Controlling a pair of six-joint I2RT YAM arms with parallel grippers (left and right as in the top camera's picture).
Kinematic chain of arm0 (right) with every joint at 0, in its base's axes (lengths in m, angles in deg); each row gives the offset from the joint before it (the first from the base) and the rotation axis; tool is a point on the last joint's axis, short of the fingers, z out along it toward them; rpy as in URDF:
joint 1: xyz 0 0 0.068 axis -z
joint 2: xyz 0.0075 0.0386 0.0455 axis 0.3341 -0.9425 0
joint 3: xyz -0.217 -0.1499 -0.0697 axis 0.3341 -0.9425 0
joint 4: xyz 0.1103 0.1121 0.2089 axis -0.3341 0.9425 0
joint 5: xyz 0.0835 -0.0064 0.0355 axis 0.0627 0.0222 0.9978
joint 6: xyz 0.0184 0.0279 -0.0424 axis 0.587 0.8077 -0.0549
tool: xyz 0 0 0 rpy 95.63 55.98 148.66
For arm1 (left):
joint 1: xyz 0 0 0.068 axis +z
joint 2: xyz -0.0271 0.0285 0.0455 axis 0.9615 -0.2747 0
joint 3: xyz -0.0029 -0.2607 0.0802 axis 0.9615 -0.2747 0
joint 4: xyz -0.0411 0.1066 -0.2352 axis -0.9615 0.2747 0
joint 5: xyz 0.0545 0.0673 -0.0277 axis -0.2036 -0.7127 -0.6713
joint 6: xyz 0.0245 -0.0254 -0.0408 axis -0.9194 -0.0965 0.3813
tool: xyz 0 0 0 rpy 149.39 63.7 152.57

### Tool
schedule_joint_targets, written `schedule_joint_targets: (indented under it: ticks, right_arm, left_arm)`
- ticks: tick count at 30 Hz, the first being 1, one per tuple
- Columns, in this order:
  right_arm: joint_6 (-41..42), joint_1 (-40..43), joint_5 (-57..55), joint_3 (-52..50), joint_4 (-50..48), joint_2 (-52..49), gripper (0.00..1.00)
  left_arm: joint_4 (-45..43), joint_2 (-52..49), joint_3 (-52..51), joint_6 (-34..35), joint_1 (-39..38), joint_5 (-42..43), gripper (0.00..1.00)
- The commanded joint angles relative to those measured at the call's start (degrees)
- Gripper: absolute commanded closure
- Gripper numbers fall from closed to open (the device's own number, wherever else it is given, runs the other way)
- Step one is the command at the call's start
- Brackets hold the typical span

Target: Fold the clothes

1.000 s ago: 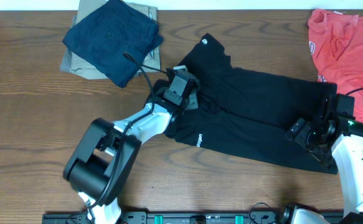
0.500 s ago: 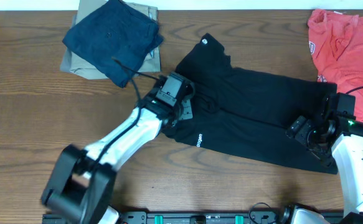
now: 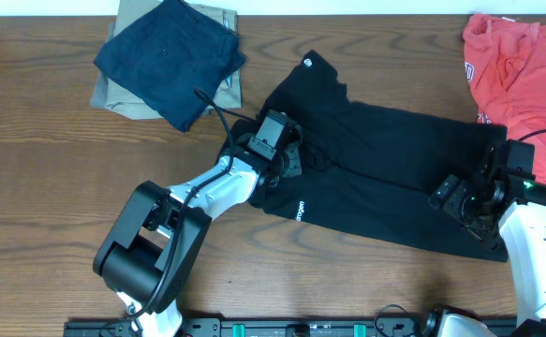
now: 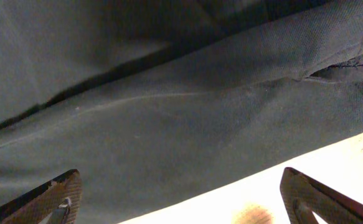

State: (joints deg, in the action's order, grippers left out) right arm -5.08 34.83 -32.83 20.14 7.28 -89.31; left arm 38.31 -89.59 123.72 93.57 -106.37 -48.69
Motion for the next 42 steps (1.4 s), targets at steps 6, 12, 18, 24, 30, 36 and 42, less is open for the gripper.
schedule_joint_targets:
  ticks: [6,12,18,24,30,36,42]
  right_arm:
    - [-0.59,0.35,0.44,-0.72,0.15,-0.17,0.01]
    - [-0.57,0.26,2.51,-2.08,0.02,-0.17,0.01]
    - [-0.59,0.26,3.17,-2.75,-0.24,-0.17,0.01]
    - [-0.59,0.26,3.19,-2.78,-0.28,-0.17,0.01]
    - [-0.59,0.26,3.19,-2.84,0.07,-0.17,0.01]
    - [-0.57,0.26,3.41,-2.86,0.68,-0.17,0.01]
    - [8.15,0.55,-4.57,-2.86,4.13,-0.15,0.01]
  left_arm:
    - [-1.6,-0.96,0.2,-1.09,0.11,-0.9,0.8]
    - [-3.67,-1.92,0.2,-1.07,0.11,-0.9,0.8]
    - [-6.36,-4.81,0.2,-1.03,0.11,-0.81,0.79]
    - [-11.85,-5.14,0.2,-1.9,0.7,-0.94,0.79]
    - [-19.34,-5.16,0.2,-1.88,1.81,-0.94,0.79]
    - [-22.67,-4.83,0.83,-2.19,2.62,-2.8,0.8]
    - [-12.09,2.6,1.92,-2.14,3.93,3.85,0.8]
